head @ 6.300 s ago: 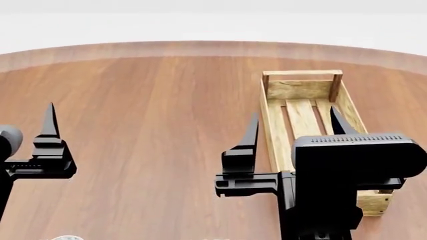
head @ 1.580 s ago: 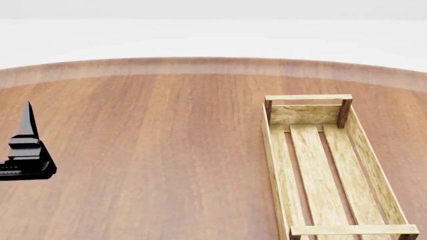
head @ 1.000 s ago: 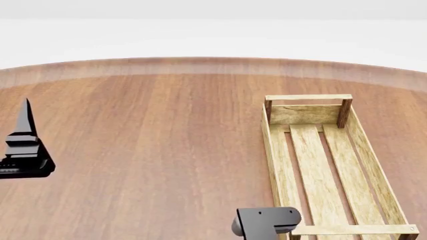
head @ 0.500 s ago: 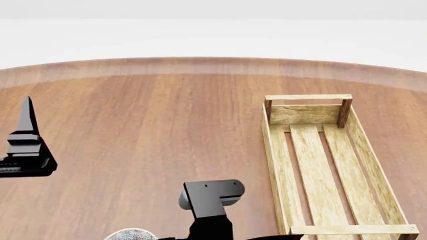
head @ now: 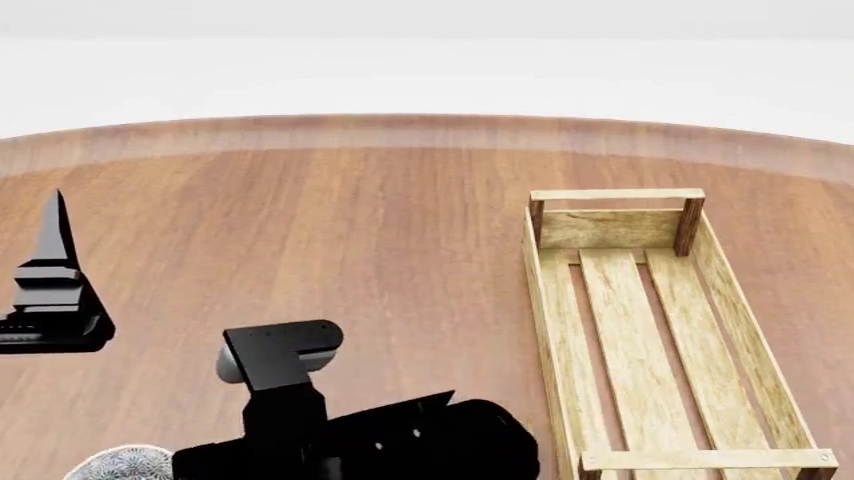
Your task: Stack the right bowl on the left bowl and place them in the tray.
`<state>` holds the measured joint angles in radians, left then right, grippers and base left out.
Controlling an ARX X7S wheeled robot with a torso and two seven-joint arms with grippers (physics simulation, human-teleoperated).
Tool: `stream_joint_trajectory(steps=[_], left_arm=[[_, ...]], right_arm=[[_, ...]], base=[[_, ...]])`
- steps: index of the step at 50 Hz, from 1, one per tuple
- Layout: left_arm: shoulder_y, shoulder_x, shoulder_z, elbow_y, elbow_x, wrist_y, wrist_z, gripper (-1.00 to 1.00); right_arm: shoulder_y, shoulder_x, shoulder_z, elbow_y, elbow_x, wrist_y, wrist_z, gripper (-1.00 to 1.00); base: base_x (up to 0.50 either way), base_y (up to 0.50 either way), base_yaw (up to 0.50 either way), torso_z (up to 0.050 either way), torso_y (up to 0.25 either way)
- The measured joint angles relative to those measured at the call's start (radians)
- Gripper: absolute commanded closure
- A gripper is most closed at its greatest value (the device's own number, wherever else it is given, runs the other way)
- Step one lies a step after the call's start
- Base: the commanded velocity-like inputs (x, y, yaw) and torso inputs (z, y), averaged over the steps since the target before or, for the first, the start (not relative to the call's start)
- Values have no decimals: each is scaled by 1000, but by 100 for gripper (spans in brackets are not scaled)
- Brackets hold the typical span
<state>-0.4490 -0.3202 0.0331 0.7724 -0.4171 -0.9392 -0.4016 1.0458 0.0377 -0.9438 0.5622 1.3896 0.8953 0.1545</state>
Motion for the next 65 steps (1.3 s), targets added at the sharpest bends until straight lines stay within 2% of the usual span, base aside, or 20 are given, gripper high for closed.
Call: stream_joint_trajectory(steps=[9,20,33,59,65], left_arm=[[-1,-4,-3,17,-9,-10,-6,-100],[1,-7,0,37,-16,-19,-14,-100],[9,-16,-9,67,-27,-34,-26,-100],[34,-27,-45,80,-68,-30,-17,-100],[42,-34,-46,82,-75,-17,-4,-100]], right_arm=[[119,-23,-365,69,258,-199,-68,100],[176,-32,-559,88,381,-294,-116,100],[198,-35,-628,58,386,-321,-157,100],[217,-36,-647,-8,326,-319,-192,100],[225,-37,-645,-22,304,-331,-201,100]], base=[[0,0,0,0,0],[0,0,0,0,0],[0,0,0,0,1],[0,0,0,0,0],[0,0,0,0,-246]])
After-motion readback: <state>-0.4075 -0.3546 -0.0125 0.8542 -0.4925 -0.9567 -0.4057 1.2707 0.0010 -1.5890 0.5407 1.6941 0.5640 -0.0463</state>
